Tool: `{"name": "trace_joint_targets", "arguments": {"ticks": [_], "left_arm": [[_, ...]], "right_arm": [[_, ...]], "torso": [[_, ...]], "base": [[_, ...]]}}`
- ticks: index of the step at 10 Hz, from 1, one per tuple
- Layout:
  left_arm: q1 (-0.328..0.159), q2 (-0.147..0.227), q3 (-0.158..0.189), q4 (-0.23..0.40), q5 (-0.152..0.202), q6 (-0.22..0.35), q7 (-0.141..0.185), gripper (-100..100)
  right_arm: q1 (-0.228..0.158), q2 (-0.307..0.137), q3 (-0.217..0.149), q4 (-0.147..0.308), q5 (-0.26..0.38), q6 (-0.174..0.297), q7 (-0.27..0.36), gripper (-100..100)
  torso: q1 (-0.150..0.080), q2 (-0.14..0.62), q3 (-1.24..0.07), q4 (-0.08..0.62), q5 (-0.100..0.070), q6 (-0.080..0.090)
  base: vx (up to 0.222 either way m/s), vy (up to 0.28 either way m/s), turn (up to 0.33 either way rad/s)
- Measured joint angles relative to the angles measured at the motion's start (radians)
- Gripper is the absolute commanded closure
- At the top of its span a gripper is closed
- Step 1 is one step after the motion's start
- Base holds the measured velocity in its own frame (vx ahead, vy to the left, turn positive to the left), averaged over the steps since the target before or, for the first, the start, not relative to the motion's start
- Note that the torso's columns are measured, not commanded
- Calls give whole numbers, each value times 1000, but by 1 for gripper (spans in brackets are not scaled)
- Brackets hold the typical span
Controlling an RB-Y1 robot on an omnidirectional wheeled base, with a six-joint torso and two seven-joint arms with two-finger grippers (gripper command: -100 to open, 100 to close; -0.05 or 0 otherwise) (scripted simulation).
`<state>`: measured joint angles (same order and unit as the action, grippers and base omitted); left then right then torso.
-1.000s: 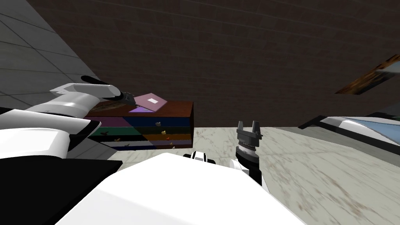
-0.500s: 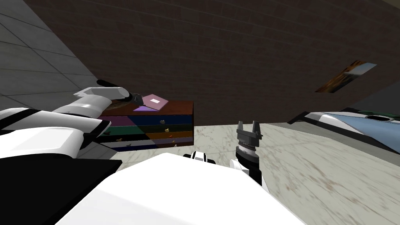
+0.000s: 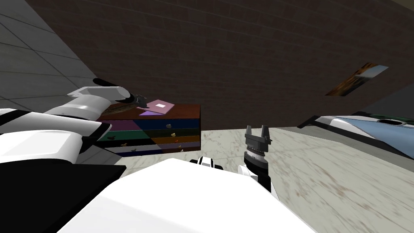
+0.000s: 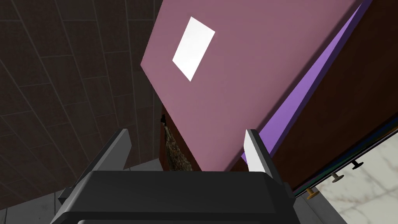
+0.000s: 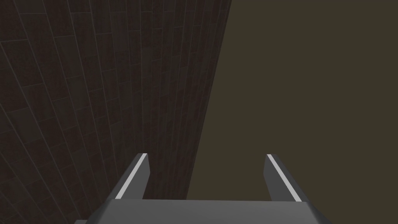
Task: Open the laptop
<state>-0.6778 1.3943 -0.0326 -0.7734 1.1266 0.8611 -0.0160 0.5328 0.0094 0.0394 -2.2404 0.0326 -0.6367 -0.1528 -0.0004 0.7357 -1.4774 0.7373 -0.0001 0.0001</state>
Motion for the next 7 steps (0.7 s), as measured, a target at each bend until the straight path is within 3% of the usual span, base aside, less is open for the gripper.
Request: {"name": "trace_joint_targets", "arguments": {"ticks": [3,4,7], "left_arm": [[7,52,2,-35,29,44,16,-100],[6,55,2,-36,31,48,16,0],[6,54,2,-36,31,48,16,0]], "right_arm": [[0,0,0,0,0,0,0,0],[0,0,0,0,0,0,0,0],[0,0,0,0,0,0,0,0]], "torso": [[0,3,2,1,0,0],[1,4,2,1,0,0],[0,2,2,1,0,0]], "base": [[27,-2,1],[0,0,0],[0,0,0]]}}
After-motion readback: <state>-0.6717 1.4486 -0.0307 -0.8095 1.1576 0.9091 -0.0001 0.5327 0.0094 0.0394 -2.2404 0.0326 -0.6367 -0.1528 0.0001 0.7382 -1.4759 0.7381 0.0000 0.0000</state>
